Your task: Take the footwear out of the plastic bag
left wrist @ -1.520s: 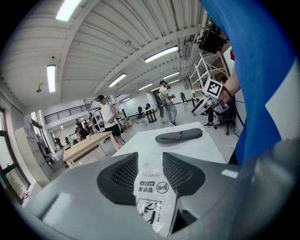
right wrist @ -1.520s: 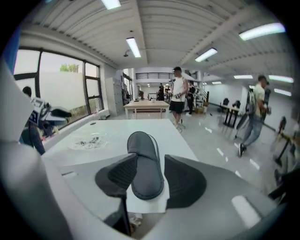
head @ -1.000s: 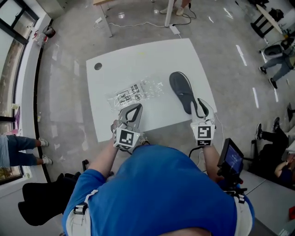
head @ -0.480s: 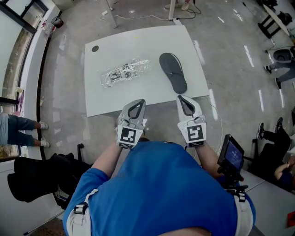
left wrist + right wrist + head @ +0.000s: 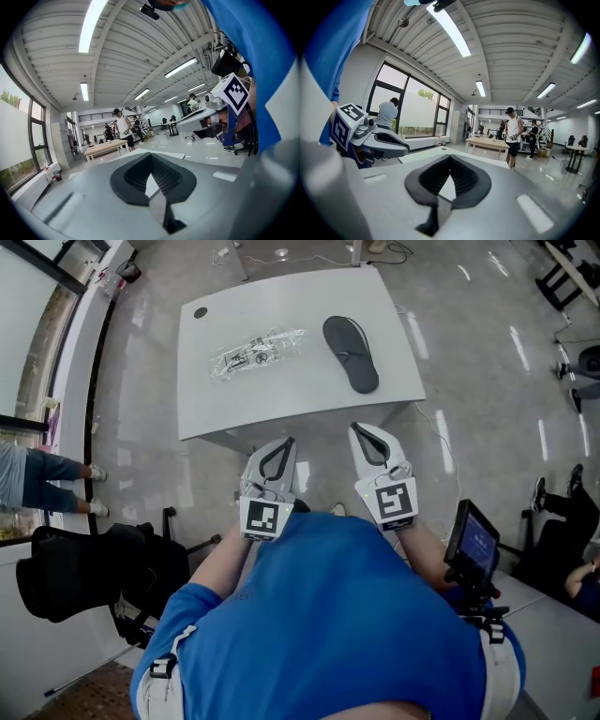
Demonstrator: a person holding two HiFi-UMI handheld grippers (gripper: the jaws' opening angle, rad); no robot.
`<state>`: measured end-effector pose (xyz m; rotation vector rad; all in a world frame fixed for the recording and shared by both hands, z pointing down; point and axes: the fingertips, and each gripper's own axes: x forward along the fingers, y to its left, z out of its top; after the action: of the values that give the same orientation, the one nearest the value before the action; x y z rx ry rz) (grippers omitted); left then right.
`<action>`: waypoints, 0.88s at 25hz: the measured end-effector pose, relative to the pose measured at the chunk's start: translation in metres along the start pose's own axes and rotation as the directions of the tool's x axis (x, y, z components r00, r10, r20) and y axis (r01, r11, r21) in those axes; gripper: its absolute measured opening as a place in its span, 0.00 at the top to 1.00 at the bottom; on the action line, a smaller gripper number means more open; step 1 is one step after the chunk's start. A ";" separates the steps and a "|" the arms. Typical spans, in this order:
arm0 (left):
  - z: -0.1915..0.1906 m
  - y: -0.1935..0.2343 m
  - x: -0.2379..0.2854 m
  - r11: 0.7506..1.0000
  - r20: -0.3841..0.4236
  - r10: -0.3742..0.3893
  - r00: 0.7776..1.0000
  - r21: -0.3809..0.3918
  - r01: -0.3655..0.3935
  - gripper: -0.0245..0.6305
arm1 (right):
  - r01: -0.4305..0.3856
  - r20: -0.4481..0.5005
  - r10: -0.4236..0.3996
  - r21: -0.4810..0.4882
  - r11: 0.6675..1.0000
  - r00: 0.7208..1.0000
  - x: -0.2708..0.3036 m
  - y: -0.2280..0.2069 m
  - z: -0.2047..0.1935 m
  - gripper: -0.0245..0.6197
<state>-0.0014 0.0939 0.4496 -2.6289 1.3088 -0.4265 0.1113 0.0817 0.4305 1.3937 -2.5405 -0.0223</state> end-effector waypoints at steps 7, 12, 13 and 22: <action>0.013 0.004 -0.018 0.999 0.030 -0.034 0.999 -0.029 0.035 0.95 | 0.010 0.017 -0.010 0.007 1.000 1.000 -0.001 0.024 0.020 0.96; 0.003 0.014 -0.035 0.998 0.040 -0.046 0.998 -0.050 0.048 0.95 | 0.017 0.009 -0.017 0.014 1.000 1.000 0.004 0.048 0.021 0.96; 0.001 0.016 -0.036 0.997 0.040 -0.044 0.998 -0.056 0.046 0.95 | 0.017 0.005 -0.017 0.015 1.000 1.000 0.005 0.051 0.021 0.96; -0.002 0.025 -0.043 0.996 0.043 -0.047 0.998 -0.074 0.051 0.95 | 0.017 -0.010 -0.016 0.043 0.999 1.000 0.011 0.064 0.020 0.96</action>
<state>-0.0456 0.1129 0.4371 -2.7209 1.2741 -0.3339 0.0483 0.1049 0.4221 1.4268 -2.5361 0.0358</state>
